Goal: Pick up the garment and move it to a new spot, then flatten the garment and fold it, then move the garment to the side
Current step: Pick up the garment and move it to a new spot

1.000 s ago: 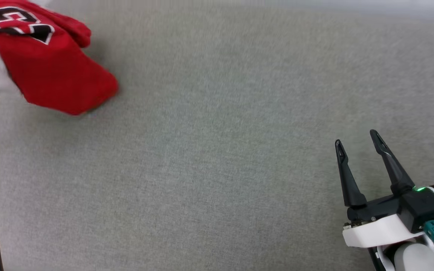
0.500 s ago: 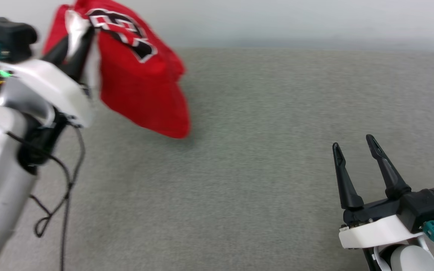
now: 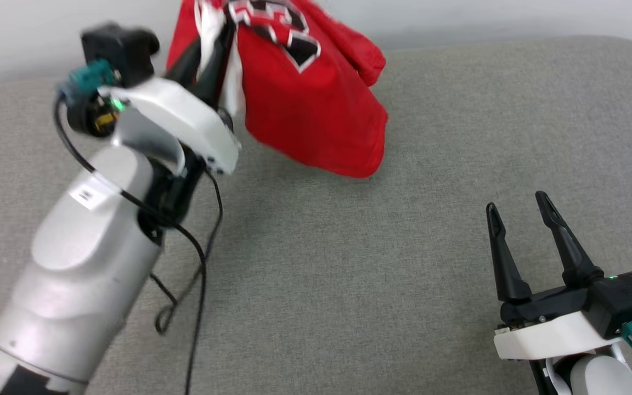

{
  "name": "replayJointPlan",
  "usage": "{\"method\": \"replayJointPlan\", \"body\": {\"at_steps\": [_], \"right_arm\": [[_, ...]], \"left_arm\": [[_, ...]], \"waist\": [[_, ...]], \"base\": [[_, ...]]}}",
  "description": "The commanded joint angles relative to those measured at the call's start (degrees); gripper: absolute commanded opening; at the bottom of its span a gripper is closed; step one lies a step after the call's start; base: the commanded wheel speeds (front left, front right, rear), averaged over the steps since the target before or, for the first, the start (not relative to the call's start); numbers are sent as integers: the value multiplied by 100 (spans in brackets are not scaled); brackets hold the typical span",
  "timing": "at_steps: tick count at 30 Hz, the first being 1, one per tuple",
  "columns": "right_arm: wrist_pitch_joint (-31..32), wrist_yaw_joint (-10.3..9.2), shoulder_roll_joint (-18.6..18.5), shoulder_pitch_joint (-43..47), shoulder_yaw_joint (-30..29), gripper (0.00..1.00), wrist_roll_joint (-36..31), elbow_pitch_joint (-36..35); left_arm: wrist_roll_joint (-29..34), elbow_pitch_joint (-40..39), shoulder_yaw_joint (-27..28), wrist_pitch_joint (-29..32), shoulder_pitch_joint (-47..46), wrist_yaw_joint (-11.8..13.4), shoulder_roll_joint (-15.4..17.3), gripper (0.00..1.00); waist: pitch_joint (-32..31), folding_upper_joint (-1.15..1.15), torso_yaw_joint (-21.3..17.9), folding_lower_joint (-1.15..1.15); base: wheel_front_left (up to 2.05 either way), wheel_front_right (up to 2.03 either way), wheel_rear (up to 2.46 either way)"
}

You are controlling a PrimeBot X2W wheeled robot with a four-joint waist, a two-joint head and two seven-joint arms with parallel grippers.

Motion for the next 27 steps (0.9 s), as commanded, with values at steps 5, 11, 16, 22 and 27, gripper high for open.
{"method": "replayJointPlan", "body": {"at_steps": [5,11,16,22,27], "right_arm": [[-12,-6,22,-93,32,100,93,-27],[-12,-6,22,-105,25,100,17,5],[-13,-6,21,-59,10,100,-52,74],[-13,-6,20,128,-1,100,-39,228],[-13,-6,19,301,-33,100,5,316]], "left_arm": [[109,707,-316,-256,577,-130,-149,0],[332,1538,-836,-495,1151,-317,-434,100],[350,1944,-978,-754,1305,-539,-668,100],[517,1811,-790,-1030,1378,-547,-603,100],[971,960,-275,-1060,1765,-338,-288,100]], "waist": [[141,0,4,0],[192,0,230,0],[32,0,519,0],[-365,0,839,0],[-701,0,1064,0]], "base": [[0,0,0],[0,0,0],[0,0,0],[0,0,0],[0,0,0]]}}
